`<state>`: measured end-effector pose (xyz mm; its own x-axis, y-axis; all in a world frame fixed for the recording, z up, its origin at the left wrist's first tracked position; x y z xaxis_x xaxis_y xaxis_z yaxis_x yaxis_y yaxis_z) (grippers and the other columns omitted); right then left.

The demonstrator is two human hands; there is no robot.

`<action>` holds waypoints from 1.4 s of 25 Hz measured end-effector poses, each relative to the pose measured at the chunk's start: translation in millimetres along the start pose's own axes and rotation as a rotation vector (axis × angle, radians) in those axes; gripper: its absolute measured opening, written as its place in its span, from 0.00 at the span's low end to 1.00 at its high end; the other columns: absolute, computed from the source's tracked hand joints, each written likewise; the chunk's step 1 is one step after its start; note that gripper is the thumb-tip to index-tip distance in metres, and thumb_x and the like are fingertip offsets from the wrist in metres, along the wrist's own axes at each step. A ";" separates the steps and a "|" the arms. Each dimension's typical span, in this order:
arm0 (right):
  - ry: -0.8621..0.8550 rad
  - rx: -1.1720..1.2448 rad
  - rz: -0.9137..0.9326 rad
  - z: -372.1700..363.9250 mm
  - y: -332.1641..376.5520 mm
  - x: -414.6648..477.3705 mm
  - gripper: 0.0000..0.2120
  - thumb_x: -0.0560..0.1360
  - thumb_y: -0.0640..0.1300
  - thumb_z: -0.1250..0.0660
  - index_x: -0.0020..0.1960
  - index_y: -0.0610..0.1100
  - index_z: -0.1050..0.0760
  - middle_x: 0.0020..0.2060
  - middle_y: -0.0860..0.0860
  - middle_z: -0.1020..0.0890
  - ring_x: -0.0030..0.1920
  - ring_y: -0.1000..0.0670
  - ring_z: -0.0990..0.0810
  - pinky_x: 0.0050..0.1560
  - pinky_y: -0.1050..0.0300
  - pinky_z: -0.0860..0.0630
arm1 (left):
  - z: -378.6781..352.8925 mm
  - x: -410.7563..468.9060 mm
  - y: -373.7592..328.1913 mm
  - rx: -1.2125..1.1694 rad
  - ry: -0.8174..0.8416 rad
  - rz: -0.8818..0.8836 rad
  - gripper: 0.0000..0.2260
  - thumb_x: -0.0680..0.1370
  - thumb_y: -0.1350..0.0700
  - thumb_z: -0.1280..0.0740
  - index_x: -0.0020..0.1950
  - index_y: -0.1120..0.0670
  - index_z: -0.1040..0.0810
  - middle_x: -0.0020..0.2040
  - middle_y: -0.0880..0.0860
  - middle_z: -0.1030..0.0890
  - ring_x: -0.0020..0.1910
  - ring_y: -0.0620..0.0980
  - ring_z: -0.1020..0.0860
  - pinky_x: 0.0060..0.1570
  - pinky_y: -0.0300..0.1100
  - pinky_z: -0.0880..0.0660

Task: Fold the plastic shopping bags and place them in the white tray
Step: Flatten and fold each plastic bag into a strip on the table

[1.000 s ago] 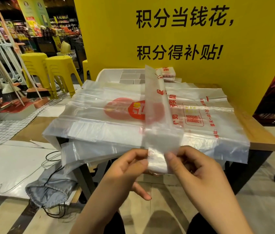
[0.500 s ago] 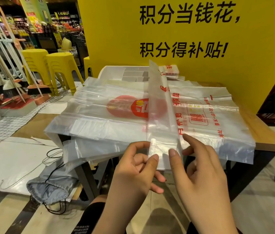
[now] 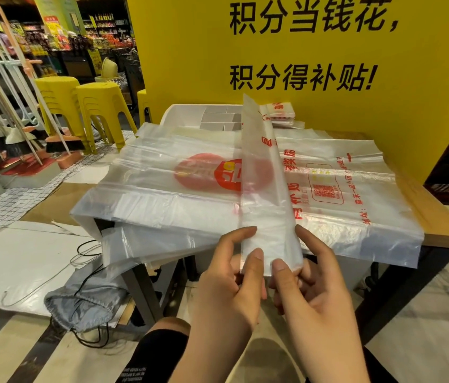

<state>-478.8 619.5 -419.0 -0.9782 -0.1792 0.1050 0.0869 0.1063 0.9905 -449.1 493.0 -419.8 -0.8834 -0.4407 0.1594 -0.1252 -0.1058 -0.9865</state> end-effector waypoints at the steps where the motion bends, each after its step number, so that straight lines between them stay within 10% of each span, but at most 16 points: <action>1: -0.007 0.017 -0.007 0.1 -0.3 -0.3 0.23 0.75 0.42 0.30 0.64 0.65 0.27 0.43 0.44 0.16 0.44 0.39 0.17 0.47 0.48 0.18 | -0.1 -0.2 0.9 -0.001 -0.002 0.009 0.12 0.81 0.50 0.35 0.58 0.32 0.26 0.29 0.49 0.22 0.25 0.44 0.27 0.33 0.46 0.29; 5: -0.001 0.021 -0.005 1.1 1.6 2.0 0.26 0.67 0.56 0.29 0.64 0.67 0.29 0.40 0.44 0.17 0.43 0.39 0.18 0.46 0.48 0.20 | 0.3 0.5 -0.5 -0.048 0.010 0.020 0.10 0.79 0.47 0.33 0.57 0.33 0.25 0.29 0.50 0.23 0.28 0.46 0.27 0.35 0.48 0.32; 12: 0.016 0.151 -0.023 1.7 7.0 0.1 0.22 0.74 0.35 0.31 0.63 0.55 0.26 0.39 0.45 0.14 0.34 0.51 0.18 0.34 0.64 0.22 | 4.8 -5.3 -15.7 0.085 0.250 -0.011 0.16 0.77 0.43 0.31 0.63 0.33 0.28 0.40 0.46 0.18 0.34 0.41 0.23 0.39 0.38 0.28; 17: -0.017 0.205 -0.046 9.9 18.2 -5.2 0.22 0.73 0.35 0.30 0.62 0.53 0.25 0.30 0.42 0.18 0.27 0.52 0.23 0.26 0.63 0.26 | 36.2 11.0 -48.2 0.894 0.173 -0.580 0.31 0.71 0.53 0.23 0.71 0.37 0.30 0.71 0.39 0.33 0.68 0.41 0.31 0.60 0.38 0.28; 23: 0.067 0.286 -0.076 1.1 16.4 -11.7 0.29 0.65 0.50 0.21 0.64 0.53 0.26 0.32 0.39 0.19 0.26 0.47 0.24 0.26 0.60 0.26 | 14.4 41.1 -52.3 0.868 0.134 -0.842 0.15 0.75 0.61 0.34 0.59 0.50 0.18 0.58 0.45 0.19 0.60 0.49 0.23 0.59 0.45 0.31; 25: 0.230 0.101 -0.032 7.4 23.3 -8.0 0.46 0.53 0.65 0.18 0.68 0.62 0.29 0.42 0.44 0.17 0.34 0.48 0.19 0.34 0.61 0.23 | 19.2 45.2 -46.4 0.809 0.152 -0.795 0.18 0.70 0.62 0.28 0.59 0.49 0.18 0.57 0.44 0.20 0.59 0.48 0.23 0.58 0.46 0.30; 29: 0.177 -1.025 0.504 34.7 54.2 27.5 0.33 0.66 0.61 0.26 0.69 0.68 0.33 0.59 0.66 0.30 0.56 0.58 0.24 0.49 0.60 0.23 | 19.9 52.3 -42.3 0.756 0.196 -0.740 0.23 0.64 0.61 0.28 0.59 0.48 0.19 0.56 0.43 0.20 0.58 0.47 0.24 0.58 0.44 0.31; 35: 0.301 -1.069 0.843 -0.9 63.1 56.4 0.19 0.69 0.36 0.29 0.59 0.50 0.20 0.53 0.54 0.20 0.53 0.49 0.22 0.47 0.57 0.26 | 17.6 55.9 -45.1 0.731 0.194 -0.681 0.19 0.68 0.58 0.31 0.57 0.45 0.19 0.54 0.39 0.20 0.57 0.41 0.26 0.58 0.39 0.32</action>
<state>-528.4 615.2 -350.4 -0.4938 -0.6515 0.5760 0.8564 -0.4790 0.1925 -484.9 457.4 -365.8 -0.7934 0.0619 0.6055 -0.3795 -0.8281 -0.4127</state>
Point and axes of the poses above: each hand's wrist, its own x-axis towards the middle knuckle, its own z-axis out of the back of the hand, y = z × x, the point moved 7 cm from there along x, towards the middle knuckle
